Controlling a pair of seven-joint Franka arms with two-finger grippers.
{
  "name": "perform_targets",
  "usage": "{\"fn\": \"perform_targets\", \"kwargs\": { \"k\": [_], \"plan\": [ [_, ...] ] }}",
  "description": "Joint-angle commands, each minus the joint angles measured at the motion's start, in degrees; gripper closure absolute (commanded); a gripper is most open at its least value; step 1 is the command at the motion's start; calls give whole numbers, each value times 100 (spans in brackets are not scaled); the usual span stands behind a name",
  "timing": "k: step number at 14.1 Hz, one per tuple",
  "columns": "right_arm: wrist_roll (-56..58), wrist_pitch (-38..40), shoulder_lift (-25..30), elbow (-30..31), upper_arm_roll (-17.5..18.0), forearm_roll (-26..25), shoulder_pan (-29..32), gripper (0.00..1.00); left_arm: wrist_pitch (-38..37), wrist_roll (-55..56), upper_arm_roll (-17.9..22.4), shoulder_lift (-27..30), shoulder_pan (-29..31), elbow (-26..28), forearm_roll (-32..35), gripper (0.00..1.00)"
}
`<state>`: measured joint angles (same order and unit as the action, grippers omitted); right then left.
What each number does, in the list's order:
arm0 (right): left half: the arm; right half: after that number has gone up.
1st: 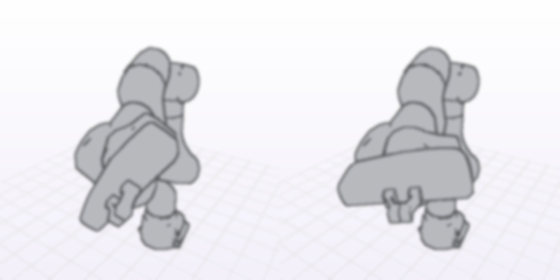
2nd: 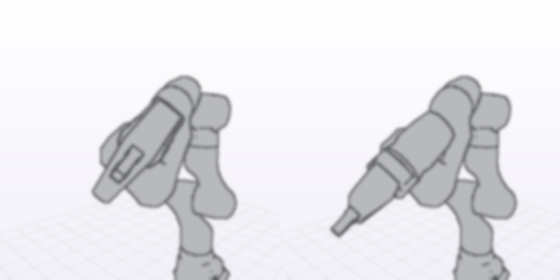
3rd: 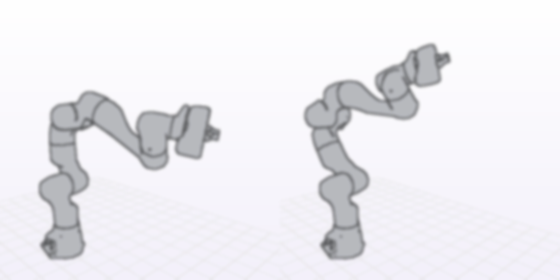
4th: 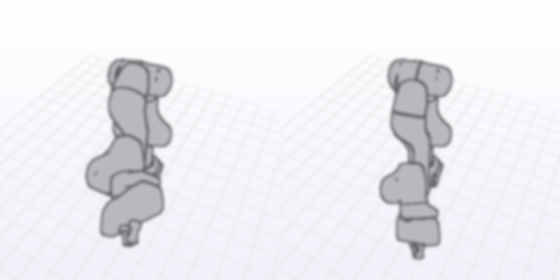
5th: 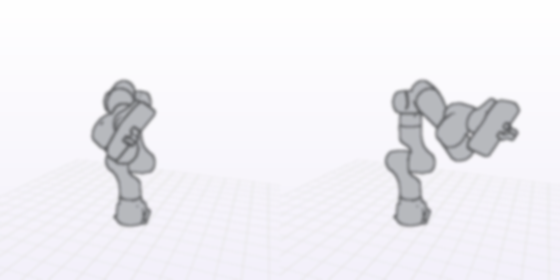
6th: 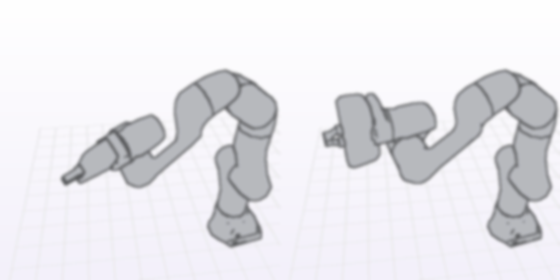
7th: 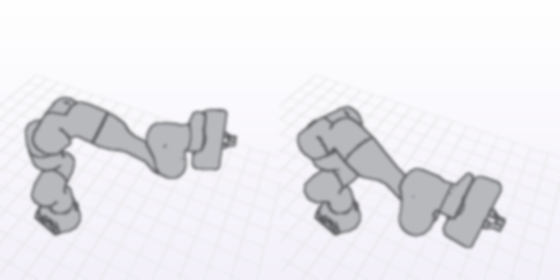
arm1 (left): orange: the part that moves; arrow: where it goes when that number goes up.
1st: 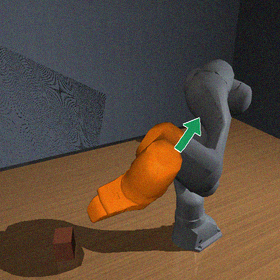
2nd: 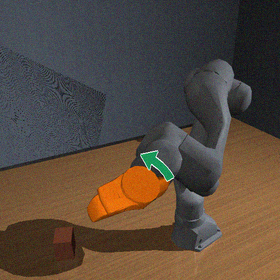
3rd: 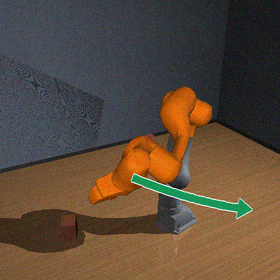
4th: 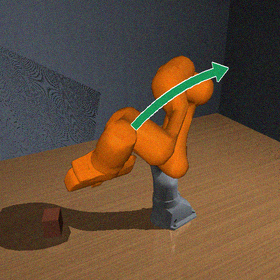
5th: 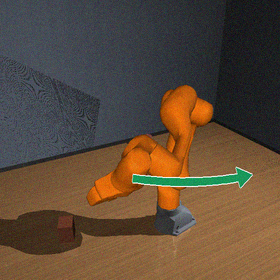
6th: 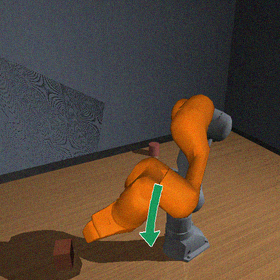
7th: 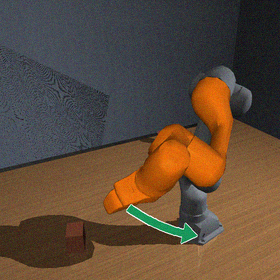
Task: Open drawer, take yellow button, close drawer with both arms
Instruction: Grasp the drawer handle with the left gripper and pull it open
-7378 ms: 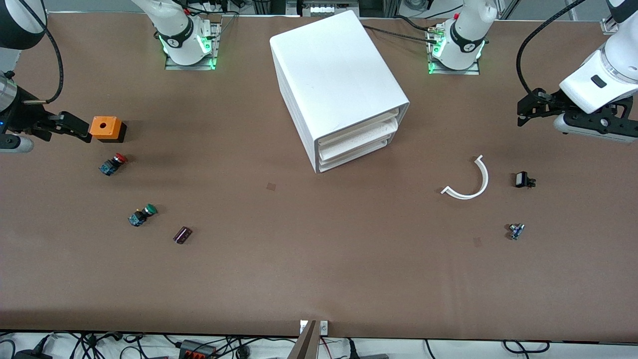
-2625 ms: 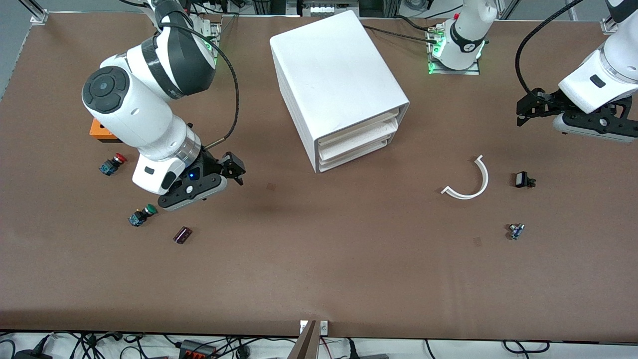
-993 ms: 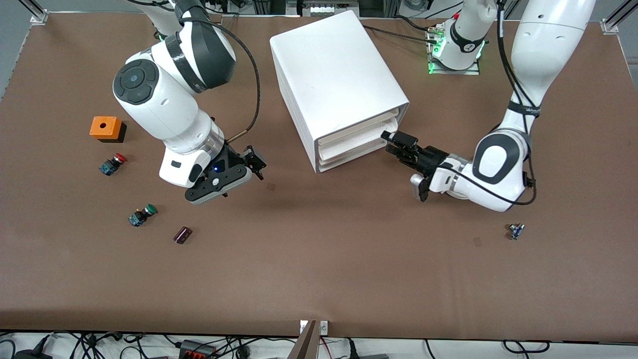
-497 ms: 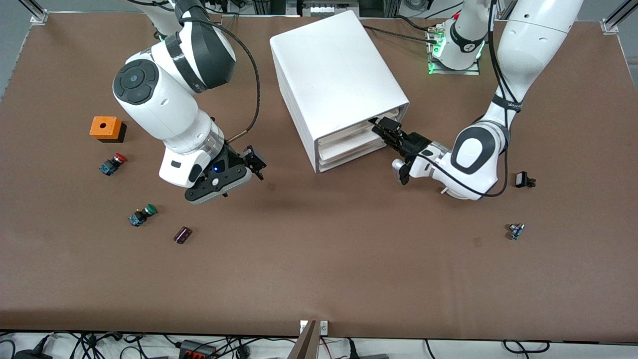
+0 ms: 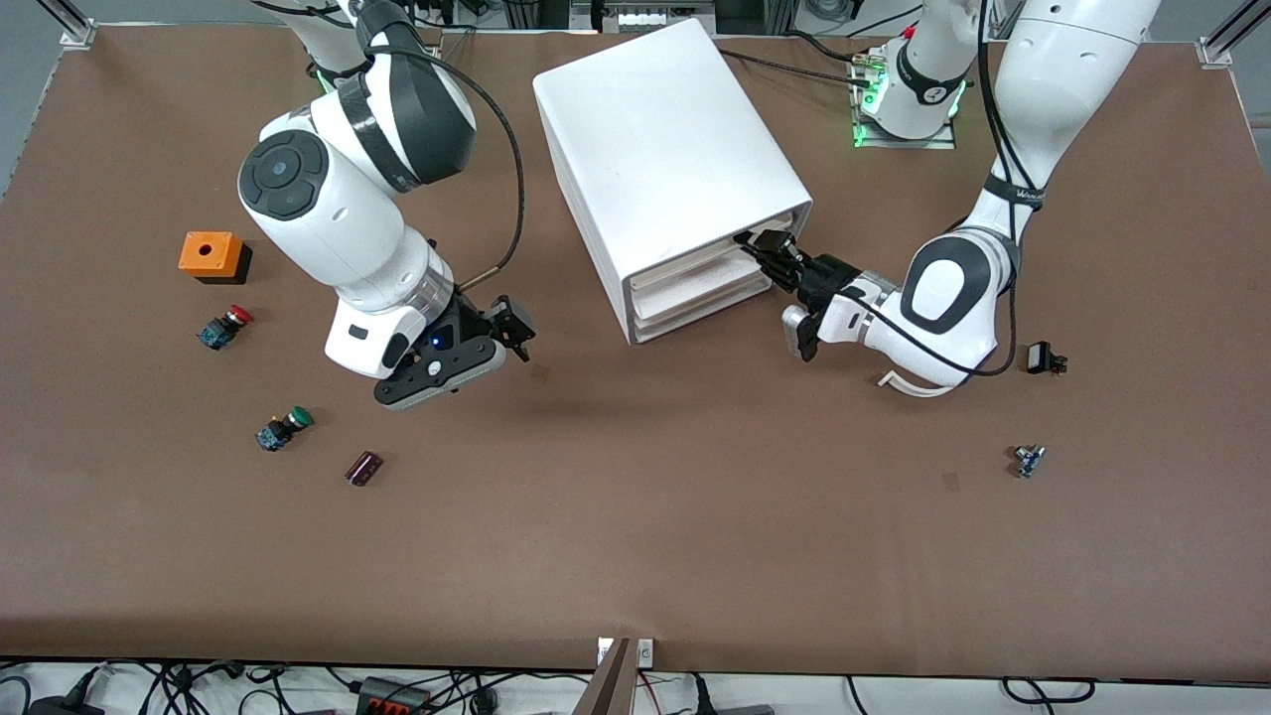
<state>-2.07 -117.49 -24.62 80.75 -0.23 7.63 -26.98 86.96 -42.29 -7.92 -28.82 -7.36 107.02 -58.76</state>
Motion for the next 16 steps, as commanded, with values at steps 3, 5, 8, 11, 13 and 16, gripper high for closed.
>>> {"fn": "perform_targets", "kwargs": {
  "k": [3, 5, 8, 11, 13, 16],
  "plan": [
    [-57, -2, -52, -112, 14, 90, 0, 0, 40, 36, 9, -53, -11, -92, -13, 99],
    [-57, -11, -95, -121, 14, 81, -9, 0, 49, 62, 71, -220, 50, -522, 477, 99],
    [-66, -63, -139, -121, 23, 81, -18, 0, 58, 124, 159, -685, 304, -1304, 875, 99],
    [-75, -81, -157, -121, 23, 81, -18, 0, 58, 115, 203, -1020, 472, -1754, 910, 99],
    [-66, -160, -175, -130, 32, 81, -18, 0, 58, 133, 282, -1065, 490, -1869, 946, 99],
    [-57, -257, -253, -200, 32, 81, -157, 0, 58, 124, 344, -1073, 533, -1887, 954, 96]
  ]
}}
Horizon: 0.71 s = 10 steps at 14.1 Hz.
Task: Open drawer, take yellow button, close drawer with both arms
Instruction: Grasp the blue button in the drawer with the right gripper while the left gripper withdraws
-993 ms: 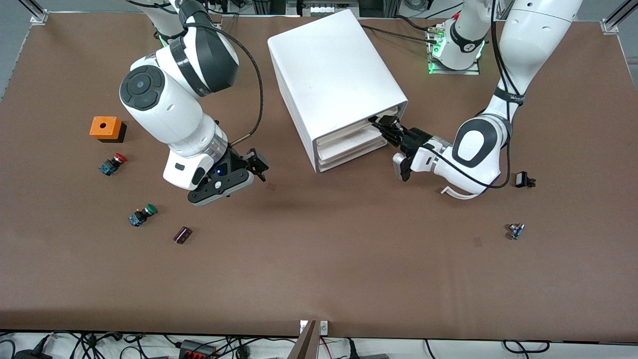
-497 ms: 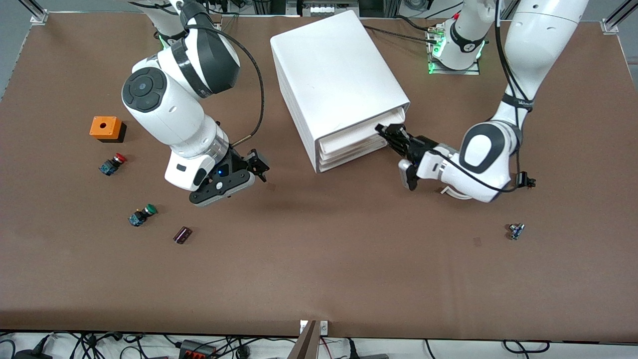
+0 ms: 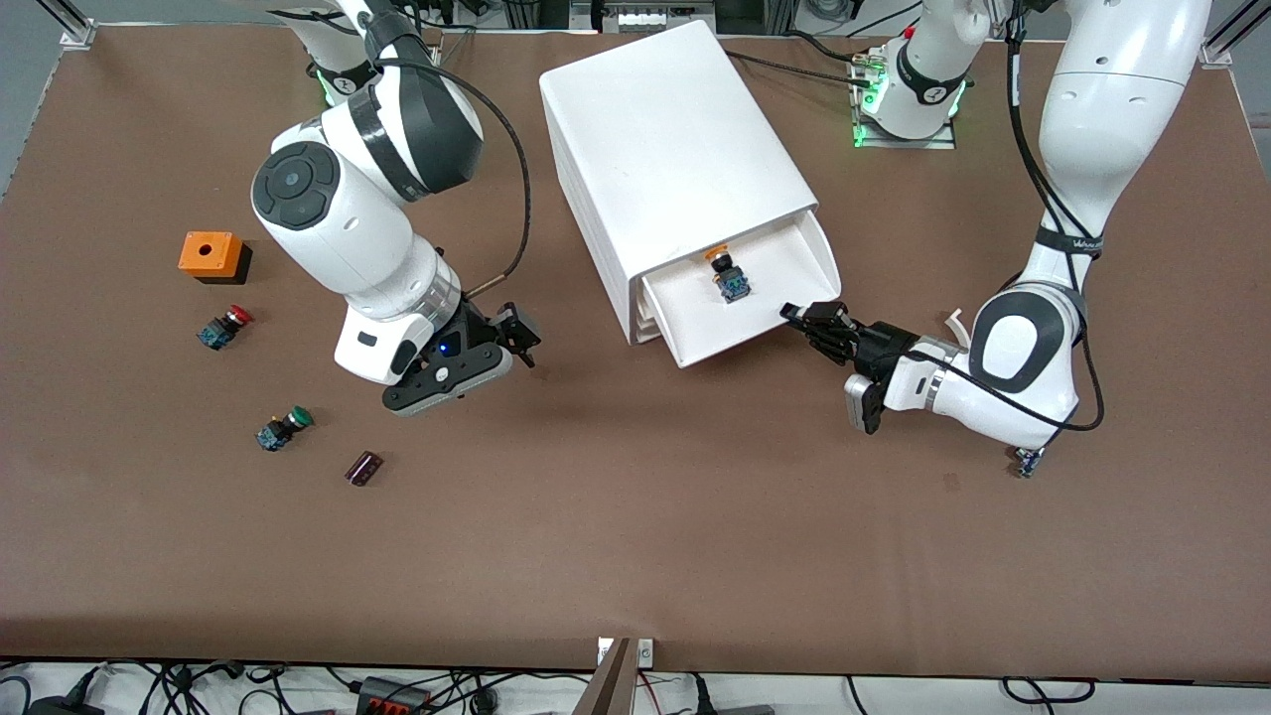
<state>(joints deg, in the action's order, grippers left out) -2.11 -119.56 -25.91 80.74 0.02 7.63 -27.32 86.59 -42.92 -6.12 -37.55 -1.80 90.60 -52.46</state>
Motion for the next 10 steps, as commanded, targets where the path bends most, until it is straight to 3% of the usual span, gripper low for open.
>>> {"fn": "perform_targets", "kwargs": {
  "k": [1, 2, 3, 4, 5, 10],
  "plan": [
    [-105, -24, -221, -338, 7, 72, -246, 0, 95, 196, 190, -191, -22, -306, 333, 91],
    [-253, 11, -352, -531, 7, 63, -395, 0, 95, 197, 190, -200, -22, -341, 333, 72],
    [-438, 29, -458, -681, -2, 54, -493, 0, 95, 188, 199, -200, -22, -367, 333, 36],
    [-674, 12, -581, -839, -2, 45, -624, 0, 95, 196, 234, -174, 4, -446, 333, 8],
    [-894, 3, -695, -1006, -2, 54, -712, 0, 69, 214, 321, -156, 22, -621, 368, 0],
    [-1915, -102, -1257, -1902, -11, 37, -1336, 0, -317, 1179, 436, -60, 145, -1745, 1603, 0]
  ]
}}
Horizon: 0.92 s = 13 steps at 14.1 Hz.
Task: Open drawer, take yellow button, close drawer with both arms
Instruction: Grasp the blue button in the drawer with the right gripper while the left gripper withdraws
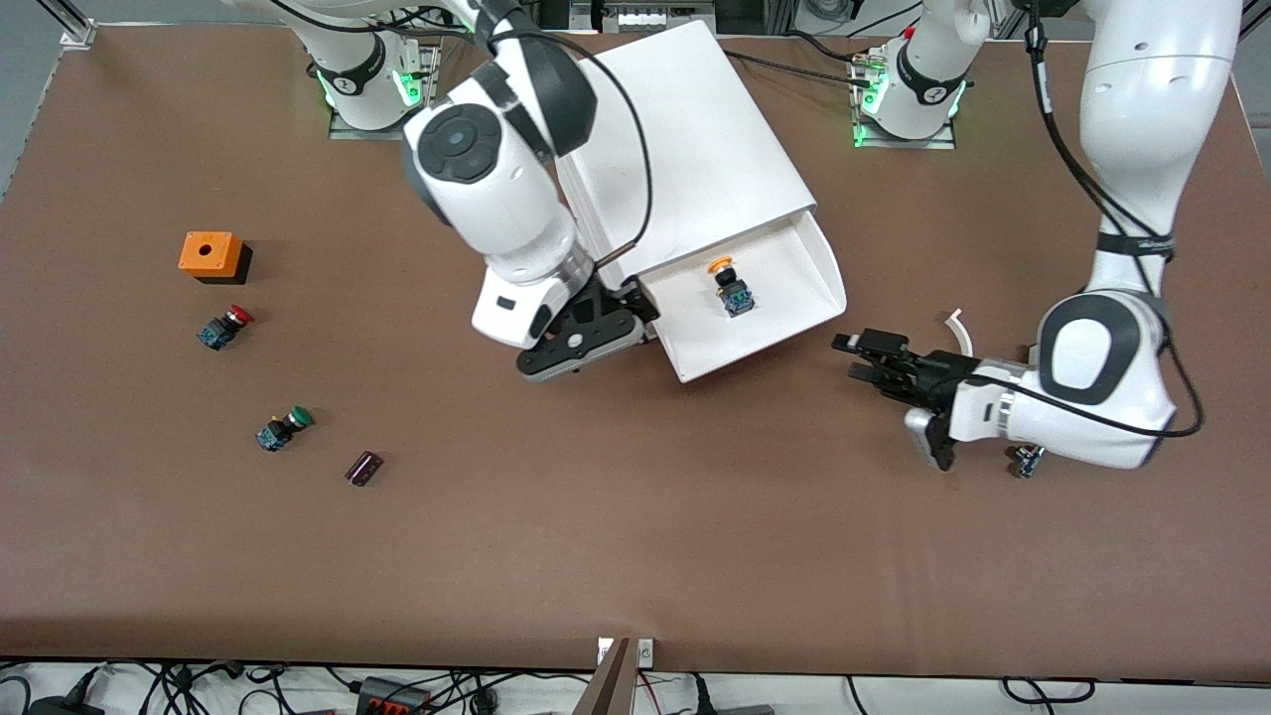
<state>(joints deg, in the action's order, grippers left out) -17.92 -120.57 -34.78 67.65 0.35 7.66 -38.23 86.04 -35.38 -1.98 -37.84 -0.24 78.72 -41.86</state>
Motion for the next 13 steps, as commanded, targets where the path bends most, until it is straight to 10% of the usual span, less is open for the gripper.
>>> {"fn": "perform_targets", "kwargs": {
  "k": [1, 5, 13],
  "plan": [
    [-448, -106, -441, -656, -44, 33, -333, 0, -272, 626, 22, 13, -3, -708, 939, 0],
    [-633, -712, -670, -665, -79, 7, -711, 0, -281, 1348, 5, 610, -20, -797, 2601, 0],
    [-948, -810, -960, -665, -88, -10, -1160, 2, -659, 1445, 14, 1014, 261, -832, 3649, 0]
  ]
}}
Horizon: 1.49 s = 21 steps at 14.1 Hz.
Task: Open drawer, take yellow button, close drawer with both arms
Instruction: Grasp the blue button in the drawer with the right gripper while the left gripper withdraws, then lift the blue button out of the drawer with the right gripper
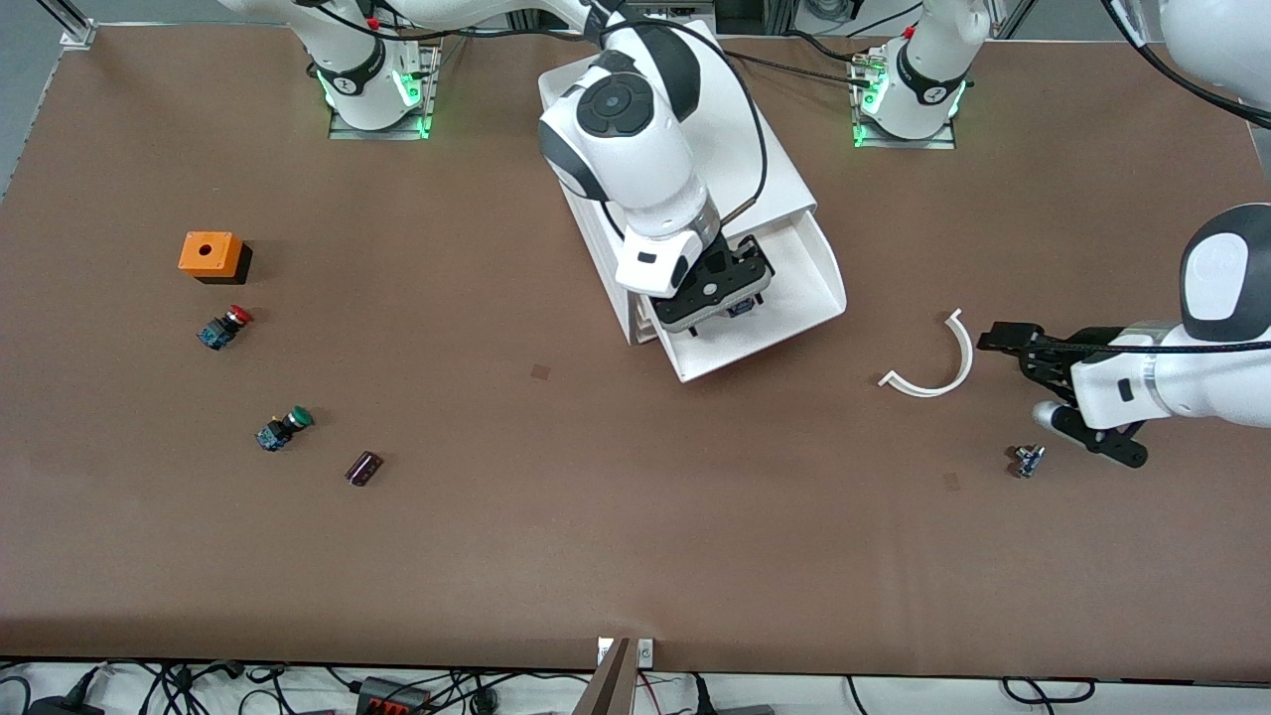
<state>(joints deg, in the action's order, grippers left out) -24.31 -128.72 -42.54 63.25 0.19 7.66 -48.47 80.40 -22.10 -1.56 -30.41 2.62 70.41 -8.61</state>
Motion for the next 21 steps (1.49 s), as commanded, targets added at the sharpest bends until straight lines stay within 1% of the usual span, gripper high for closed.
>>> {"fn": "perform_targets", "kwargs": {
  "k": [1, 2, 3, 6, 7, 8, 10, 11, 12, 13, 14, 15, 16, 17, 19, 21],
  "plan": [
    [-407, 23, -202, -226, -81, -79, -197, 4, -94, 92, -29, 315, -33, -97, 568, 0],
    [-408, 66, -219, -217, -72, -315, -206, 9, -94, 66, -63, 316, -42, -315, 910, 0],
    [-408, 110, -237, -217, -63, -491, -215, 12, -94, 66, -81, 290, -51, -413, 1018, 0],
    [-408, 163, -281, -217, -72, -546, -294, 19, -94, 66, -81, 272, -51, -414, 993, 0],
    [-417, 163, -290, -217, -72, -546, -294, 23, -94, 66, -81, 272, -51, -405, 993, 0],
    [-408, 163, -290, -217, -63, -537, -312, 31, -94, 92, -81, 272, -60, -397, 984, 0],
    [-399, 163, -342, -226, -54, -528, -321, 40, -103, 109, -90, 272, -69, -397, 984, 0],
    [-390, 155, -351, -217, -54, -528, -321, 51, -103, 101, -90, 272, -69, -397, 984, 0],
    [-390, 163, -352, -217, -54, -519, -321, 68, -112, 83, -90, 281, -60, -397, 984, 0],
    [-399, 163, -352, -226, -54, -519, -321, 81, -112, 83, -90, 272, -51, -379, 993, 0],
    [-408, 163, -352, -226, -54, -537, -329, 83, -112, 83, -90, 272, -51, -370, 993, 0],
    [-408, 163, -352, -226, -63, -546, -347, 91, -112, 92, -90, 272, -68, -370, 984, 0],
    [-399, 163, -343, -235, -81, -546, -356, 97, -121, 101, -99, 281, -86, -370, 984, 0],
    [-399, 163, -325, -235, -107, -546, -347, 100, -138, 101, -99, 281, -86, -370, 984, 0],
    [-390, 163, -299, -304, -203, -537, -347, 100, -226, 118, -99, 298, -95, -397, 984, 0],
    [-399, 216, -299, -611, -291, -546, -347, 100, -235, 110, -99, 298, -86, -405, 984, 0]
  ]
}}
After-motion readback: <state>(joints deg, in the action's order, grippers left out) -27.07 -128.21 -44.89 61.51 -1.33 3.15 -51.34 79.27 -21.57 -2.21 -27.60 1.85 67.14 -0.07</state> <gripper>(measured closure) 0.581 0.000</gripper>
